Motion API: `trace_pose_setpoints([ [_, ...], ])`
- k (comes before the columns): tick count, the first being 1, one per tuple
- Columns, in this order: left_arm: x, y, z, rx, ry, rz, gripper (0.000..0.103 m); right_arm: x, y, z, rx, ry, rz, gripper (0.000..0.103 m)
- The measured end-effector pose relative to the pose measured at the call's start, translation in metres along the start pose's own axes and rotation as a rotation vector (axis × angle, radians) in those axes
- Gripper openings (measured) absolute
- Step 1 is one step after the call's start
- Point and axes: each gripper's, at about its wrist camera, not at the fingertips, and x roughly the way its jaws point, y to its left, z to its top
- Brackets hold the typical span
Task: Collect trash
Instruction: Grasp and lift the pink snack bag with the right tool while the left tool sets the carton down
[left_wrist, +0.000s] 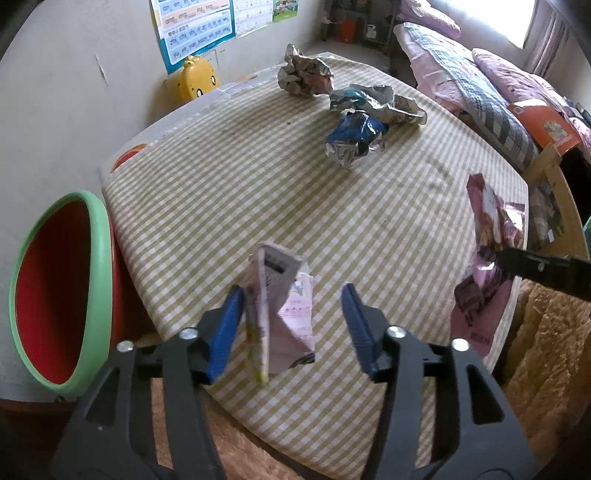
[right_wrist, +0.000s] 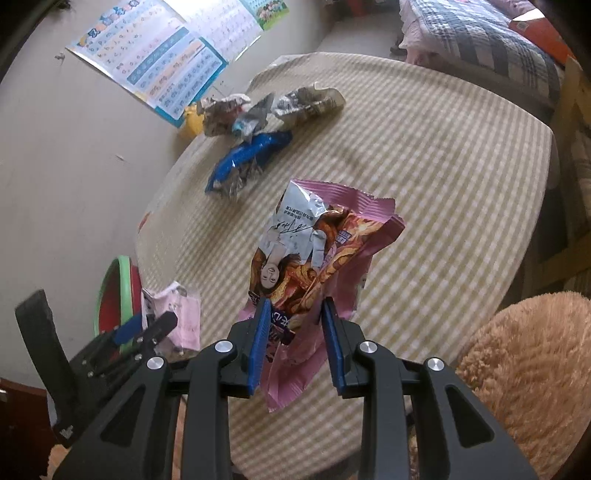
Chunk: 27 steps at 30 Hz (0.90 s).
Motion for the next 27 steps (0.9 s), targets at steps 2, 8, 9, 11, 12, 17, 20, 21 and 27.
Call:
trace_pose_setpoints([
  [2, -0.001, 0.0, 0.0, -0.001, -0.002, -0.001, 0.062, 0.0, 0.002, -0.001, -0.009, 0.007, -0.003, 0.027],
  [8, 0.0, 0.003, -0.003, -0.006, 0.005, 0.013, 0.069, 0.012, 0.006, -0.004, -0.031, 0.031, -0.027, 0.029],
  [9, 0.001, 0.003, -0.004, -0.004, 0.007, 0.017, 0.069, 0.014, 0.006, -0.005, -0.03, 0.034, -0.03, 0.029],
  [11, 0.004, 0.003, -0.005, -0.002, 0.012, 0.027, 0.07, 0.016, 0.005, -0.006, -0.032, 0.038, -0.041, 0.029],
  [12, 0.005, 0.004, -0.005, -0.004, 0.014, 0.029, 0.071, 0.017, 0.006, -0.007, -0.036, 0.04, -0.045, 0.029],
  [17, 0.01, 0.006, -0.007, -0.01, 0.024, 0.04, 0.073, 0.02, 0.014, -0.01, -0.076, 0.035, -0.081, 0.036],
  [20, 0.013, 0.007, -0.007, -0.011, 0.034, 0.046, 0.073, 0.02, 0.021, -0.012, -0.105, 0.026, -0.097, 0.044],
  [21, 0.014, 0.008, -0.008, -0.01, 0.037, 0.049, 0.073, 0.02, 0.023, -0.012, -0.114, 0.023, -0.104, 0.045],
  [27, 0.019, 0.008, -0.009, -0.005, 0.048, 0.059, 0.074, 0.022, 0.023, -0.013, -0.116, 0.022, -0.112, 0.053],
])
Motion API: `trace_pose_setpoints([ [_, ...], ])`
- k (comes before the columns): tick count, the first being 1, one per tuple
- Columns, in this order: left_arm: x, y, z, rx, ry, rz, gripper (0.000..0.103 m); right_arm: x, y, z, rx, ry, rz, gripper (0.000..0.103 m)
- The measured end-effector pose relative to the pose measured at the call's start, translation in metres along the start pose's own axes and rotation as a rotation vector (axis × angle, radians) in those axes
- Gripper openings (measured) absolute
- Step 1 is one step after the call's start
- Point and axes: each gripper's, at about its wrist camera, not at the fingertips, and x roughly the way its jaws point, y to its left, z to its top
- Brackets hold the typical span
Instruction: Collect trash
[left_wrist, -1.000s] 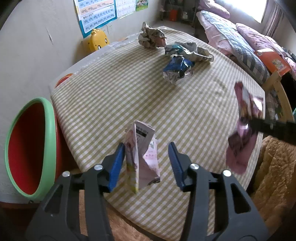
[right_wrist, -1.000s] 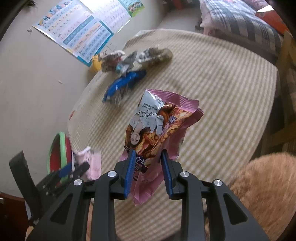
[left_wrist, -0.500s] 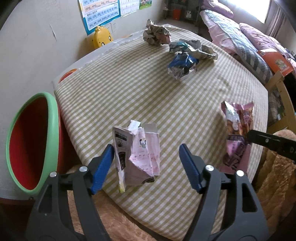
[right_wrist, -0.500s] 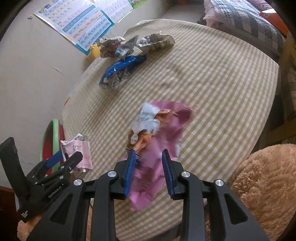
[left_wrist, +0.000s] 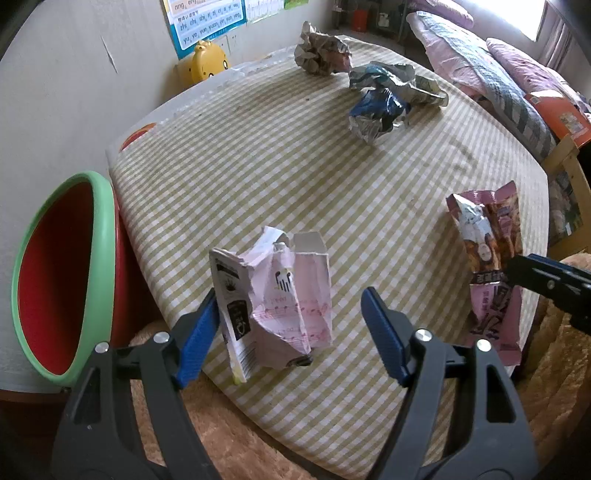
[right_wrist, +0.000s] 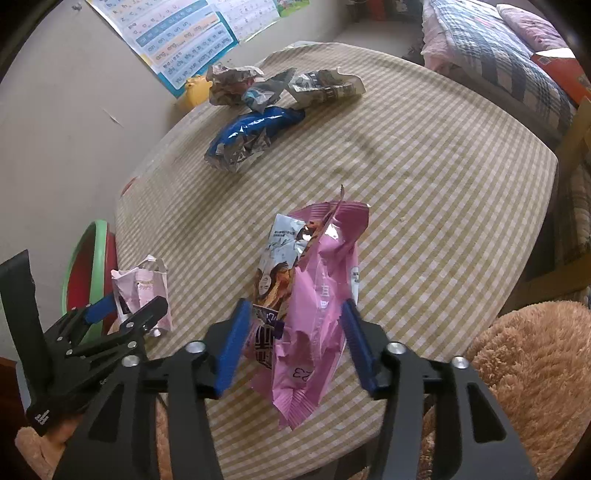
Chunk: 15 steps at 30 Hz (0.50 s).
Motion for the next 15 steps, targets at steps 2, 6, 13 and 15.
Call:
trace_pose_setpoints([
  [2, 0.0028, 0.001, -0.0011, 0.0, 0.006, 0.005, 0.075, 0.0008, -0.0006, -0.0001, 0.004, 0.001, -0.001, 0.053],
  [6, 0.0075, 0.004, -0.0026, -0.008, 0.019, 0.002, 0.075, 0.0038, -0.001, -0.0017, 0.009, 0.011, -0.003, 0.056],
  [13, 0.0106, 0.0033, -0.0052, -0.006, 0.036, -0.018, 0.063, 0.0047, -0.0012, -0.0021, 0.012, 0.014, -0.007, 0.057],
  [15, 0.0092, 0.0016, -0.0053, 0.005, 0.028, -0.013, 0.061, 0.0039, -0.0013, -0.0024, 0.016, 0.01, -0.007, 0.057],
])
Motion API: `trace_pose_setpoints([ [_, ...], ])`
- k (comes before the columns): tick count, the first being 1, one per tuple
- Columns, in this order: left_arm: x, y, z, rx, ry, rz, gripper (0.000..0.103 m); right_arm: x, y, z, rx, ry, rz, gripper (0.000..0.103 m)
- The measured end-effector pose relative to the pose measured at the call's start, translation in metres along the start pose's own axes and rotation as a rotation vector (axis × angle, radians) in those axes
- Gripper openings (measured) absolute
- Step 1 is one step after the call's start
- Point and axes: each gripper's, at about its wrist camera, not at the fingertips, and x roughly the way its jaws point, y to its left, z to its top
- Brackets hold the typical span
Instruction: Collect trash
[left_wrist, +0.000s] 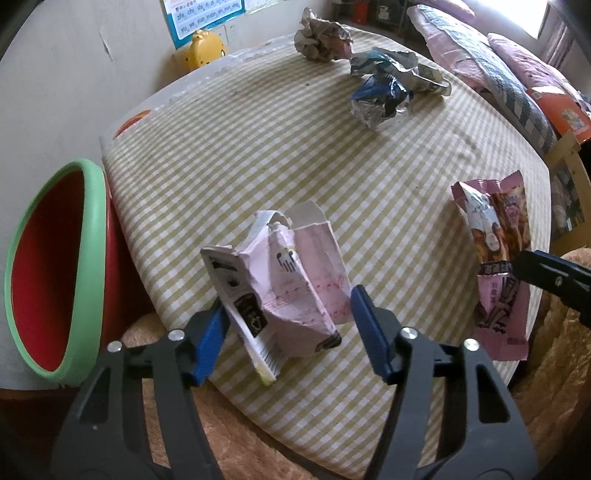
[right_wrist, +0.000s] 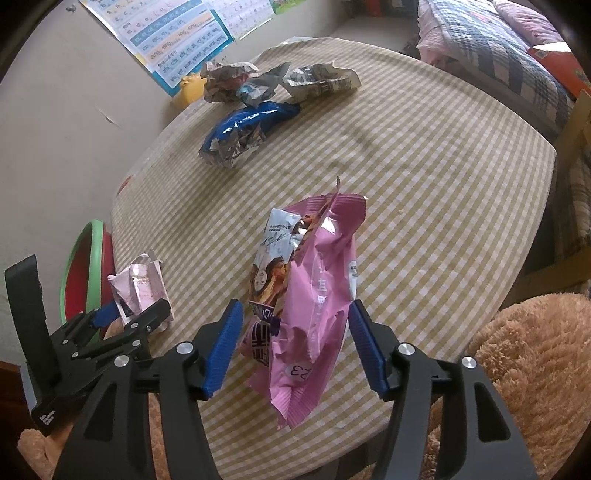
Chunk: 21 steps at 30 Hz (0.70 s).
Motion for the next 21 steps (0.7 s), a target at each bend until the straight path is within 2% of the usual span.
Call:
trace_pose_setpoints([
  [6, -0.006, -0.001, 0.002, -0.005, -0.012, -0.038, 0.061, -0.002, -0.003, 0.0, 0.015, -0.008, 0.0, 0.057],
  [7, -0.007, -0.001, 0.003, -0.009, -0.016, -0.05, 0.063, -0.002, -0.004, 0.0, 0.018, -0.008, 0.0, 0.057],
  [8, -0.01, -0.001, 0.004, -0.016, -0.022, -0.062, 0.071, -0.002, -0.004, -0.001, 0.019, -0.007, 0.0, 0.057],
  [10, -0.013, -0.001, 0.004, -0.031, -0.04, -0.075, 0.077, -0.001, -0.005, -0.001, 0.021, -0.005, 0.001, 0.058],
  [14, -0.012, -0.002, 0.006, -0.041, -0.063, -0.031, 0.083, 0.001, -0.005, -0.001, 0.022, 0.0, 0.001, 0.058],
  [17, -0.009, -0.004, 0.007, -0.016, -0.069, 0.002, 0.083, 0.002, -0.006, -0.001, 0.027, 0.006, 0.0, 0.058],
  [21, -0.002, -0.002, 0.009, -0.006, -0.04, -0.027, 0.082, 0.006, -0.006, 0.0, 0.025, 0.02, -0.003, 0.058],
])
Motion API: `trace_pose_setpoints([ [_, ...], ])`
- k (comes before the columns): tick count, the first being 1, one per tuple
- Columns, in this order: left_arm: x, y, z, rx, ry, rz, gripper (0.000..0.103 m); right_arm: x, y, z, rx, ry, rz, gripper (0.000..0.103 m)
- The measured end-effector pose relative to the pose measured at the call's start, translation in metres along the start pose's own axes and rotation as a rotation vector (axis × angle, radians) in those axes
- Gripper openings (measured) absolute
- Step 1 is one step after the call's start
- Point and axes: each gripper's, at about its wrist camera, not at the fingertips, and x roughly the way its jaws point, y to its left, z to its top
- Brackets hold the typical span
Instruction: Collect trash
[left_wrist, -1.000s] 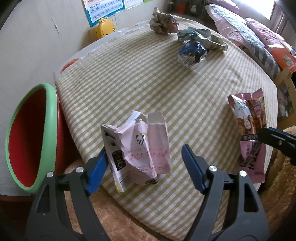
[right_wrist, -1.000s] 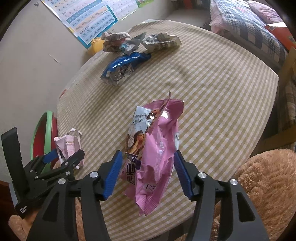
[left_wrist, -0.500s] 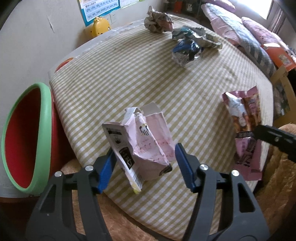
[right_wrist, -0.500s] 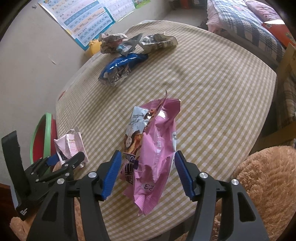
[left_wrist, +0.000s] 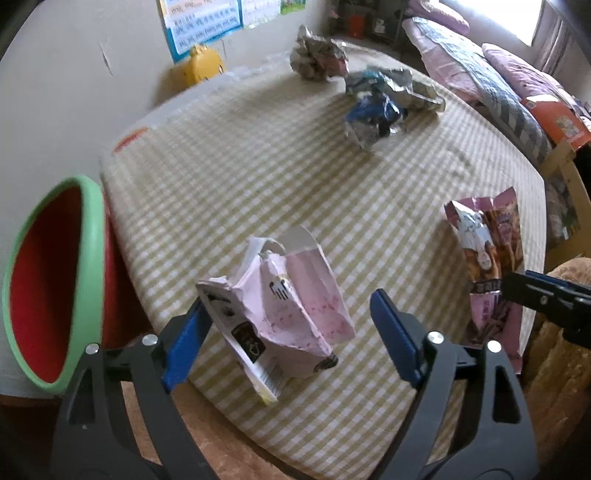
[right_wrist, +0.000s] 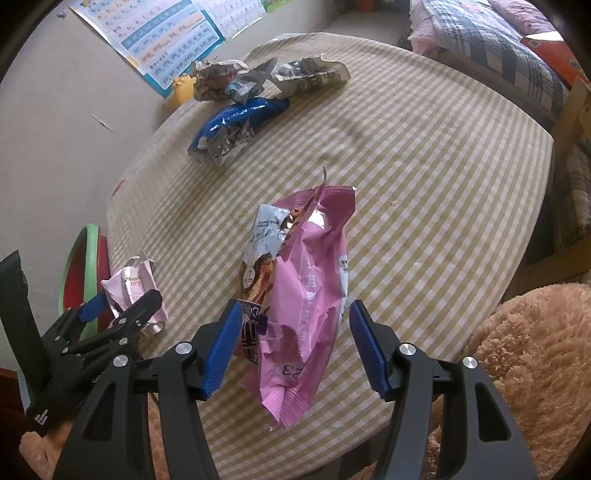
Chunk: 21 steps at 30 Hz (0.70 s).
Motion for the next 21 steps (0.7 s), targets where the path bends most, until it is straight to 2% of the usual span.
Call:
trace_pose_setpoints([
  [2, 0.007, -0.001, -0.001, 0.008, 0.032, 0.002, 0.067, 0.003, 0.001, 0.0, -0.005, 0.01, -0.002, 0.058],
  [3, 0.01, -0.001, -0.002, 0.008, 0.045, -0.004, 0.065, 0.004, 0.002, 0.0, -0.007, 0.014, -0.003, 0.058],
  [5, 0.012, -0.001, -0.003, 0.01, 0.05, -0.003, 0.045, 0.006, 0.002, 0.0, -0.007, 0.019, -0.007, 0.058],
  [11, 0.0, 0.004, -0.001, -0.003, -0.021, 0.009, 0.042, 0.01, 0.002, 0.0, -0.012, 0.027, -0.011, 0.058],
  [14, -0.004, 0.001, -0.001, 0.007, -0.026, 0.002, 0.042, 0.012, 0.004, -0.002, -0.031, 0.033, -0.007, 0.058],
  [19, -0.015, 0.0, 0.0, 0.014, -0.048, -0.007, 0.042, 0.012, 0.01, -0.004, -0.06, 0.026, 0.005, 0.042],
  [21, -0.021, 0.0, 0.001, 0.017, -0.066, -0.006, 0.042, 0.008, 0.01, -0.004, -0.059, 0.014, 0.011, 0.04],
])
